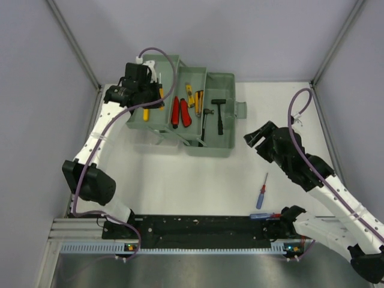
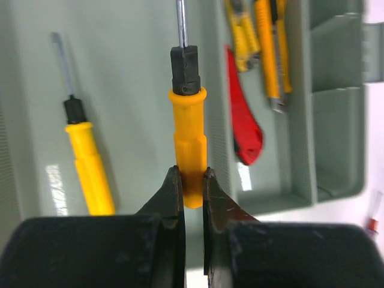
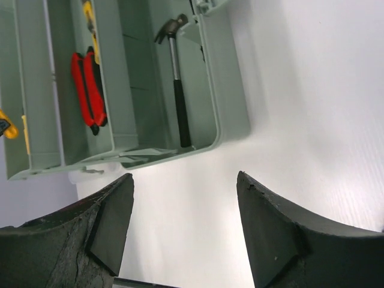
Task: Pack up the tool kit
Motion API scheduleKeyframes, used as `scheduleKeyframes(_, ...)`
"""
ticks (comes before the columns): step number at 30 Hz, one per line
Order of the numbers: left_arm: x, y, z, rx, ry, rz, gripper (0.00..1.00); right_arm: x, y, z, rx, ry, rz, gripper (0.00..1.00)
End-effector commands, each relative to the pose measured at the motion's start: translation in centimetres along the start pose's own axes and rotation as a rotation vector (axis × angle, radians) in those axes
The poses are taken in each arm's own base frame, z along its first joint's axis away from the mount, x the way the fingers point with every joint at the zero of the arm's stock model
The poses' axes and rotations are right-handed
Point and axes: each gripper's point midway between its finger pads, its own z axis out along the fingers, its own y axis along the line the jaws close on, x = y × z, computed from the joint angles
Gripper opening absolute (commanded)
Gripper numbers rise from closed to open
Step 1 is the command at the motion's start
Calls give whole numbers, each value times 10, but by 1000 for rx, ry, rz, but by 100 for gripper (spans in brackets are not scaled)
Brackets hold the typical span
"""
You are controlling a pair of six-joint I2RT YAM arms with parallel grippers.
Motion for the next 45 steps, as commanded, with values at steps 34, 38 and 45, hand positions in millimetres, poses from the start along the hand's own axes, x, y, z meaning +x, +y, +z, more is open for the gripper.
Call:
scheduleKeyframes(34,-58,-48,-70,200,-154,36,66,94,-205,14,751,303,17,63)
scheduleKeyframes(38,-54,-61,-87,274,-158,38,66,103,-213,10,780,323,33,62)
scheduleKeyframes(45,-45,-69,-100,325,-153,34,67,114,-225,6,824,366,21,62)
